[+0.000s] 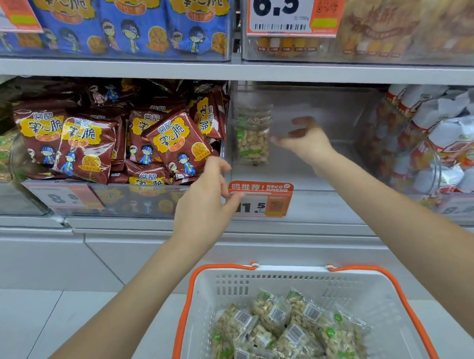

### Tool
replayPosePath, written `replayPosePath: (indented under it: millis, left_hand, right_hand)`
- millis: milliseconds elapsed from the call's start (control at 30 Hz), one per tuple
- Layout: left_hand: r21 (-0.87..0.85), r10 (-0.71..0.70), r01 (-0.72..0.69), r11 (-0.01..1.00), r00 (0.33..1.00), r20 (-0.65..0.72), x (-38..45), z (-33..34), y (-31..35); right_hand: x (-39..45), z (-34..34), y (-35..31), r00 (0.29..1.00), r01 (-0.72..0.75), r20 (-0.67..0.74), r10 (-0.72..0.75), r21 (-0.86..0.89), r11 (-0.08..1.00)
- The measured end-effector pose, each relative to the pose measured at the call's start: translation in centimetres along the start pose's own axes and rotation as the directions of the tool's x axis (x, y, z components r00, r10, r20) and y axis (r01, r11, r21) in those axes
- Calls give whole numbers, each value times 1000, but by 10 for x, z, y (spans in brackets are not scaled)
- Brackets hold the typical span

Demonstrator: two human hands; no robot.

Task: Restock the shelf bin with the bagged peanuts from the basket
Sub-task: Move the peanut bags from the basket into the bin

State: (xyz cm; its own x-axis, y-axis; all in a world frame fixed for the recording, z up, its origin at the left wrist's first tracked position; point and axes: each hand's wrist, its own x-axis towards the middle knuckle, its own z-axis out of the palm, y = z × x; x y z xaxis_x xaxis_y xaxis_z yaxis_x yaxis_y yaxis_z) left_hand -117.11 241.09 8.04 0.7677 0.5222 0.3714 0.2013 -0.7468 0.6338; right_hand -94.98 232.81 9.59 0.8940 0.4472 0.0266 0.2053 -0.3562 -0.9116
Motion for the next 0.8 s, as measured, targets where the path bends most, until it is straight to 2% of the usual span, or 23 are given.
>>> replayPosePath:
  millis: [100, 167, 233, 333, 400, 467, 533, 567, 600, 633, 667, 700, 733, 767, 800]
  left_hand:
    - [-51, 21, -26, 998, 996, -89, -13, 1, 6]
    - [-52, 36, -38, 998, 998, -55, -24, 6, 9]
    - [2, 58, -58, 998, 998, -8, -31, 10, 6]
    - [147, 24, -49, 988, 986, 165, -53, 34, -1]
    - [284, -78, -32, 958, 926, 370, -72, 60, -16]
    - [427, -213, -73, 901, 784, 584, -97, 89, -34]
    - [552, -385, -97, 828, 617, 687, -125, 115, -56]
    - [582, -475, -52, 811, 522, 709, -141, 125, -65]
    - [588, -556, 45, 807, 393, 733, -157, 134, -73]
    - [575, -602, 178, 799, 229, 765, -173, 142, -79]
    - [567, -605, 295, 769, 50, 795, -189, 149, -79]
    - [570, -582, 332, 752, -72, 810, -203, 157, -76]
    - [565, -564, 294, 771, -96, 820, -215, 164, -71]
    - [561, -565, 221, 798, -48, 824, -224, 172, -66]
    - [550, -563, 161, 820, 47, 825, -232, 179, -62]
  right_hand:
    - [-58, -36, 0, 954, 250, -172, -247, -2, 968]
    - [-98, -52, 12, 898, 368, -262, -353, 11, 930]
    - [-126, -56, 33, 862, 418, -322, -391, 15, 908]
    - [-168, -48, 96, 919, 309, -267, -290, 31, 951]
    - [-191, -36, 151, 985, 146, -89, -147, -18, 989]
    - [-208, -19, 205, 991, -37, 120, 59, -178, 983]
    - [-223, -4, 246, 916, -128, 307, 258, -386, 914]
    - [-231, 1, 260, 858, -124, 380, 345, -497, 859]
    - [-239, 4, 274, 792, -100, 439, 425, -593, 799]
    - [-248, 5, 286, 716, -60, 498, 490, -655, 753]
    - [-256, 5, 296, 632, -6, 557, 539, -692, 722]
    - [-263, 3, 302, 548, 70, 609, 573, -716, 695]
    - [-268, 1, 305, 486, 134, 636, 600, -732, 668]
    - [-273, -1, 306, 455, 172, 642, 617, -743, 647]
    - [-277, -1, 306, 458, 177, 640, 617, -745, 643]
